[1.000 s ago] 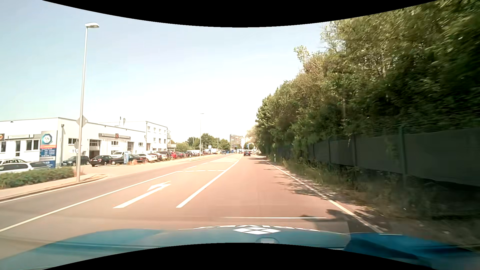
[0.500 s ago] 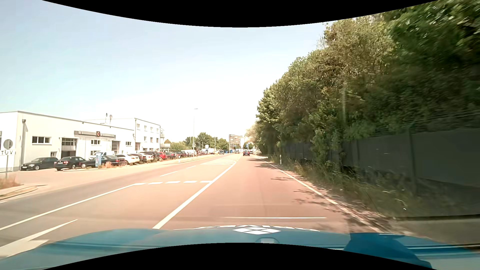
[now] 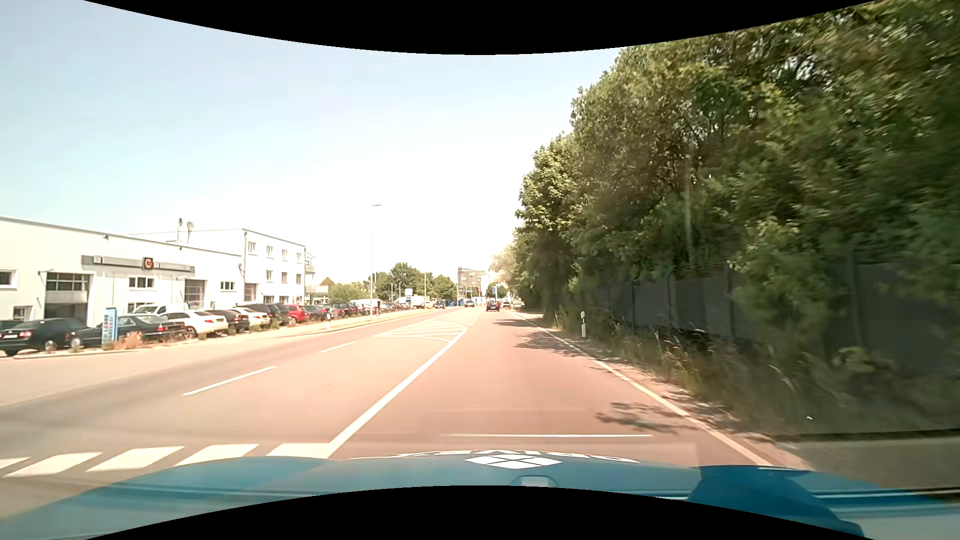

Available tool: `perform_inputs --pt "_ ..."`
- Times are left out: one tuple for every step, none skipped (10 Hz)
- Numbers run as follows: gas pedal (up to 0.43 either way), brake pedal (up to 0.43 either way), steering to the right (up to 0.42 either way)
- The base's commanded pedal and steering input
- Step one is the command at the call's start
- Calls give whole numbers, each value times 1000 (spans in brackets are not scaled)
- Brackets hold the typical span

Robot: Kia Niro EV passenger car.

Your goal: Follow the waypoints while adhering to traffic rules and regulations

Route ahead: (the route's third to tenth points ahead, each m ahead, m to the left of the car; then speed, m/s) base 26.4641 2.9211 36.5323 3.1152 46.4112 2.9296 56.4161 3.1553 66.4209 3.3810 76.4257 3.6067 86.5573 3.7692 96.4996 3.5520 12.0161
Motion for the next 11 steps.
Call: perform_inputs --pt "248 0 -6" --pt "248 0 -7" --pt "248 0 -7" --pt "248 0 -7" --pt "248 0 -7" --pt "248 0 -6" --pt "240 0 -6" --pt "240 0 -5" --pt "240 0 -2" --pt "240 0 1" --pt "240 0 2"
